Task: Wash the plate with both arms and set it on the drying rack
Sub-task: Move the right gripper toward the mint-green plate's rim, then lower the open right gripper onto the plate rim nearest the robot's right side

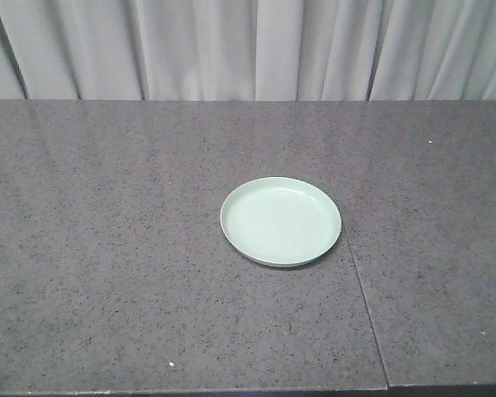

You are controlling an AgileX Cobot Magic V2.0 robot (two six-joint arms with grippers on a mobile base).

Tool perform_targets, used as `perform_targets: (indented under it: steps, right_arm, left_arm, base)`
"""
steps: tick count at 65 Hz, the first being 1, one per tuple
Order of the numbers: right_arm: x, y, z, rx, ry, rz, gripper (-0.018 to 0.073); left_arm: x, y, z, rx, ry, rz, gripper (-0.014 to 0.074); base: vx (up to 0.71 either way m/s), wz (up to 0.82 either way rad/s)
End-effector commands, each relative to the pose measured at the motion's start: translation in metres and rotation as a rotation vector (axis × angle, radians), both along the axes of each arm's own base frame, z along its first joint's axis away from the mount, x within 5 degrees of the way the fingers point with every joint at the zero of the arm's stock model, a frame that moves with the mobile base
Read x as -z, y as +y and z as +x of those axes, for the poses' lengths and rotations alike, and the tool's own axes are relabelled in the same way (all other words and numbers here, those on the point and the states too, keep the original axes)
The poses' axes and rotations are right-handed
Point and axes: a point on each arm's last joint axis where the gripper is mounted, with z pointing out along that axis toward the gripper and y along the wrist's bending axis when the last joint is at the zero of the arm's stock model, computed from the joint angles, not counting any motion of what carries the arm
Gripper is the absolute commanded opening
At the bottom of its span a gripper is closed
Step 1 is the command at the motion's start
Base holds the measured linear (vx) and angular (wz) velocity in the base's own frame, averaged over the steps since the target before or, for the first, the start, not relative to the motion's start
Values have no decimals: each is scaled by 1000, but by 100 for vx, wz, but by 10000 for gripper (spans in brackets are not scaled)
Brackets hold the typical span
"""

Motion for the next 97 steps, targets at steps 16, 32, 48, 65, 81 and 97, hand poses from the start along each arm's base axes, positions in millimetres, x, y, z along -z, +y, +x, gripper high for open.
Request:
perform_targets:
  steps: [16, 32, 48, 65, 81, 97]
  right_arm:
    - [-97, 0, -7, 7, -106, -35, -4]
    - [-144, 1, 24, -8, 256, -19, -4]
    - [-156, 2, 70, -18, 574, -16, 8]
    - [-153, 15, 115, -166, 744, -12, 260]
    - [-146, 29, 155, -346, 825, -17, 475]
    - [-143, 65, 198, -422, 872, -127, 407]
  left_arm:
    - [-17, -1, -3, 8, -114, -8, -6]
    - [-17, -1, -3, 8, -114, -8, -6]
    - [-17, -1, -3, 8, -114, -8, -6]
    - [-17, -1, -3, 8, -114, -8, -6]
    - [-17, -1, -3, 8, -114, -8, -6]
    - [-17, -1, -3, 8, -114, -8, -6]
  base:
    - [0, 0]
    - [0, 0]
    - [0, 0]
    - [0, 0]
    - [0, 0]
    - [0, 0]
